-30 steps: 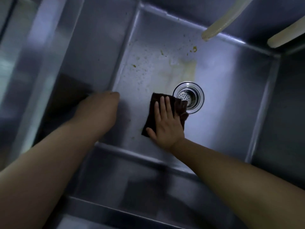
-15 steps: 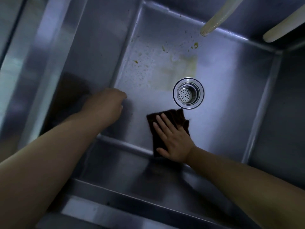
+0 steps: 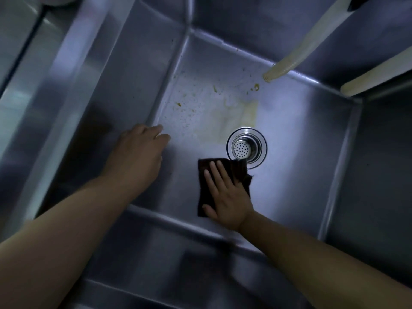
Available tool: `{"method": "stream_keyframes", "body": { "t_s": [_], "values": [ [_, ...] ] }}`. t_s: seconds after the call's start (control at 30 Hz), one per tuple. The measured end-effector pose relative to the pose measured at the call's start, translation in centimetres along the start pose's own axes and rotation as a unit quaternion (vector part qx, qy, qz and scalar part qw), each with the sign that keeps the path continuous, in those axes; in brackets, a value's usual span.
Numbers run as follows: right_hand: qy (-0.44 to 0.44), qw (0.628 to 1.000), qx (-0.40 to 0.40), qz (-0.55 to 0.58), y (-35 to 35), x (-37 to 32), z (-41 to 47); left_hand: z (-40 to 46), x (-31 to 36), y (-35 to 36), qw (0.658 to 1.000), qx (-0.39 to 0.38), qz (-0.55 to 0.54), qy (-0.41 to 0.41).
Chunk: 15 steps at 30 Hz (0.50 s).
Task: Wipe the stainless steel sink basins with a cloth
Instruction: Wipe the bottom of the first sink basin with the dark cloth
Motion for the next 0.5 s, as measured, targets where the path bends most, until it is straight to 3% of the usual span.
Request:
{"method": "stream_keyframes", "body": {
  "t_s": [0.23,0.5],
  "values": [
    [0.131,0.990,0.051,-0.007,-2.0,3.3,9.5,0.1,-0.1,0.8,1.000,-0.020,-0.013,-0.015],
    [0.316,0.944,0.091,0.015,-4.3,11.7,10.1,-0.1,0.1,1.0,0.999,-0.052,0.001,0.003]
  ]
}}
Point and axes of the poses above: each hand's wrist, its own z-axis towards the middle knuckle, its own y-axis out of the palm, x = y × z, the point moved 2 cm from there along z, towards the middle knuckle, and after that the axes turned 7 degrees about -y, right-handed, at the moved point
